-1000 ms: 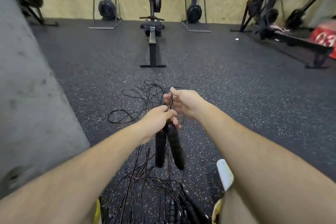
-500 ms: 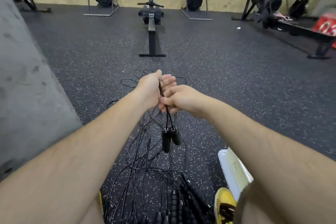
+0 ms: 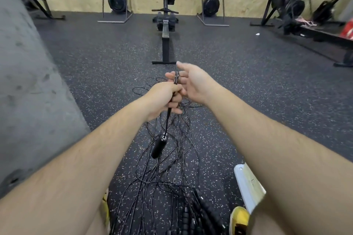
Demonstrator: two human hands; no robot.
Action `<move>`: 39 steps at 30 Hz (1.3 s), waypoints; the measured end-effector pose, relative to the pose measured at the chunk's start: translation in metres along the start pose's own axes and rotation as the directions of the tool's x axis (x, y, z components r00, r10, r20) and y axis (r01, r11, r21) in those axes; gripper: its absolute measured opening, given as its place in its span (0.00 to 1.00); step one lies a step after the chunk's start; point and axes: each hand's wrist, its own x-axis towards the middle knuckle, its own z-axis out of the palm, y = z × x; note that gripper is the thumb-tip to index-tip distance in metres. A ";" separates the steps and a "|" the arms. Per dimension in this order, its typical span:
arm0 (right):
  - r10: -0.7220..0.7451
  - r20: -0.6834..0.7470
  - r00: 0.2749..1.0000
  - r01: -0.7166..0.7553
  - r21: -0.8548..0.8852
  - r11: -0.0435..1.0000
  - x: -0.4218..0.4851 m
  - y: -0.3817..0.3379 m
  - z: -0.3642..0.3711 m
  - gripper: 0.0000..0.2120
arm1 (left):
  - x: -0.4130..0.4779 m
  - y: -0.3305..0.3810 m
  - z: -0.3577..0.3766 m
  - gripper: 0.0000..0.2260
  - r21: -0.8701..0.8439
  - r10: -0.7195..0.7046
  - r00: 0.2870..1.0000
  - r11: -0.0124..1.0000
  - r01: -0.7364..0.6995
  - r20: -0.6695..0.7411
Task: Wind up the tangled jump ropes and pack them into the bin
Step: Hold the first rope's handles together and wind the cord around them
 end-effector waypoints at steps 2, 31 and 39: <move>-0.120 -0.044 0.992 0.116 -0.080 0.990 0.004 0.002 -0.001 0.10 | 0.002 0.001 -0.005 0.08 -0.071 0.021 1.000 0.997 -0.021 0.000; -0.341 0.065 0.938 0.296 -0.664 0.686 -0.018 0.020 -0.028 0.09 | 0.017 -0.001 -0.008 0.13 0.245 0.301 0.918 0.940 -0.239 -0.258; -0.463 -0.023 0.886 0.393 -0.489 0.778 -0.010 0.008 -0.023 0.08 | 0.002 -0.025 -0.014 0.08 0.525 0.165 0.985 0.844 -0.110 -0.058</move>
